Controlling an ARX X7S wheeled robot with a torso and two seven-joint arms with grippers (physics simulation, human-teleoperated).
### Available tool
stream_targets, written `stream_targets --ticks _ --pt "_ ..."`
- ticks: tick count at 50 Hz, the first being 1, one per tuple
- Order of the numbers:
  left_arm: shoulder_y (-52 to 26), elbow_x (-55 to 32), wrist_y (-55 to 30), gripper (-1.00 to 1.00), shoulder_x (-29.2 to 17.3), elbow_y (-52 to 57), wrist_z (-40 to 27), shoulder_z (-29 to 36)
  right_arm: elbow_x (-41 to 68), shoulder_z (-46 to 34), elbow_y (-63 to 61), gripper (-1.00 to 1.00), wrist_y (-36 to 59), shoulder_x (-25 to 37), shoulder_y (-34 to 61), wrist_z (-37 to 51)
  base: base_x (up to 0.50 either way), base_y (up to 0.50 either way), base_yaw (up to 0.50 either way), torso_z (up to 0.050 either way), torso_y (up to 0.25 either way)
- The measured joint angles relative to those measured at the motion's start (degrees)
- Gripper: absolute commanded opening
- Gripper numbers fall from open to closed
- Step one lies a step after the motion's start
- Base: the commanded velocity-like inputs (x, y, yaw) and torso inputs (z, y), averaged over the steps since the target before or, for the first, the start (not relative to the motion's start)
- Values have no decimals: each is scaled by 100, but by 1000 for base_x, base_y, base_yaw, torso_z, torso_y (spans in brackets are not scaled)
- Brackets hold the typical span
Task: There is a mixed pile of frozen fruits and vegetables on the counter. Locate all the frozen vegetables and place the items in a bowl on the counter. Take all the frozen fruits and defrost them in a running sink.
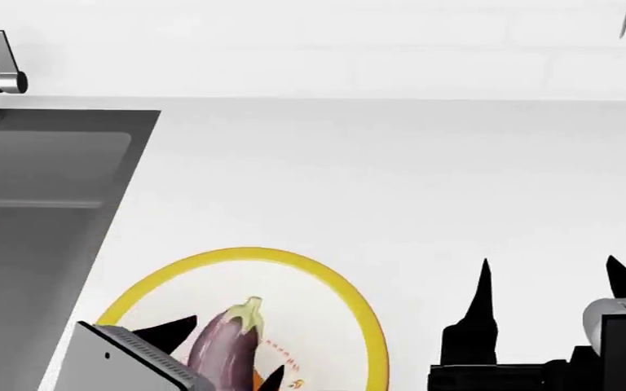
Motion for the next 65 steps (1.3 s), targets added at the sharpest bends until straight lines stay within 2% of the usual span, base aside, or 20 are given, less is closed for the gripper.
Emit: stream_targets --ticks 11,23,30,38,44,51,58,65 --pt "-185 -305 -305 100 -10 563 -374 -236 2 -81 57 100 11 -39 24 -17 0 0 0 0 0" --pt "-854 -1624 -1120 100 -150 1419 -1259 -1284 10 -143 94 100 16 -65 53 -30 0 0 0 0 0" --pt "-893 -1770 -1142 100 -434 1588 -1389 -1731 -30 -151 58 100 -1 -51 65 -15 0 0 0 0 0" --pt "-360 -1399 -673 100 -872 1428 -1227 -2299 -96 -137 -26 100 -43 -30 79 15 0 0 0 0 0" --pt "24 -916 -153 100 -1068 1047 -1008 -2549 -161 -115 -105 100 -72 -3 77 61 0 0 0 0 0" --pt "290 -766 201 100 -1263 815 -851 -2959 -232 -85 -156 100 -99 27 75 115 0 0 0 0 0" --pt "424 -586 422 100 -1359 722 -755 -3054 -299 -52 -200 100 -113 71 61 170 0 0 0 0 0" --pt "512 -599 519 100 -1414 706 -720 -3180 -450 -94 -239 100 -114 122 72 188 35 475 0 0 0"
